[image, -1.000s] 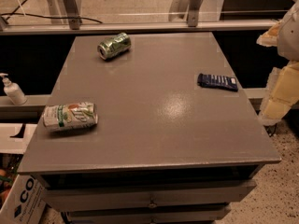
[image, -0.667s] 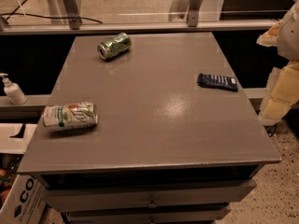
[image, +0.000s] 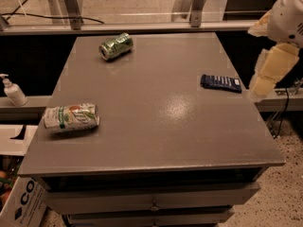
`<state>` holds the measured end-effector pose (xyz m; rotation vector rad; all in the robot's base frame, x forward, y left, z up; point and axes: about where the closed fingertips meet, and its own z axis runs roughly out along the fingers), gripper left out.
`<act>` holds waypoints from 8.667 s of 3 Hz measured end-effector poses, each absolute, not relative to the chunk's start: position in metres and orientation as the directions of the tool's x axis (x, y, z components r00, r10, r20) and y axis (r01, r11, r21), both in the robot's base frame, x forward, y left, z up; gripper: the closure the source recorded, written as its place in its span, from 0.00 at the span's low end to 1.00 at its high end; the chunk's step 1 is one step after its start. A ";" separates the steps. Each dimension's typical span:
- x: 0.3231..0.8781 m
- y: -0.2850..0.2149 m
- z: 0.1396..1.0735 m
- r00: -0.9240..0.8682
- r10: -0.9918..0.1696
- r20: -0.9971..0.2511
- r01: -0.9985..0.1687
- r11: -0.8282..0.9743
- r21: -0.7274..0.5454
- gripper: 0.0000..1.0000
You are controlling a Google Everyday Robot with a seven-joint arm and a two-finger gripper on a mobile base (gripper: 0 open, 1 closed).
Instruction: Move rxbar blueberry near 7up can
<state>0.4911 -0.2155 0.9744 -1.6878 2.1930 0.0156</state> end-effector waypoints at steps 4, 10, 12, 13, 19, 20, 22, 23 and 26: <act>0.661 -0.234 0.856 -0.187 -0.918 -0.350 -0.962 0.243 -0.122 0.00; 0.643 -0.247 0.822 -0.199 -0.932 -0.304 -0.970 0.232 -0.074 1.00; 0.640 -0.231 0.880 -0.136 -0.916 -0.378 -0.968 0.205 -0.148 1.00; 0.630 -0.204 0.911 -0.059 -0.919 -0.389 -0.971 0.144 -0.192 1.00; 0.530 -0.035 0.911 0.292 -0.843 -0.452 -0.954 -0.221 -0.202 1.00; 0.513 -0.003 0.893 0.324 -0.831 -0.451 -0.946 -0.269 -0.183 1.00; 0.512 0.044 0.867 0.347 -0.829 -0.439 -0.938 -0.309 -0.158 1.00; 0.513 0.056 0.848 0.349 -0.832 -0.432 -0.937 -0.325 -0.131 1.00; 0.512 0.069 0.831 0.355 -0.828 -0.434 -0.932 -0.352 -0.090 0.36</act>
Offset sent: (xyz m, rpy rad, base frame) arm 0.1663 -0.0195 -0.0732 0.1208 0.1142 0.0458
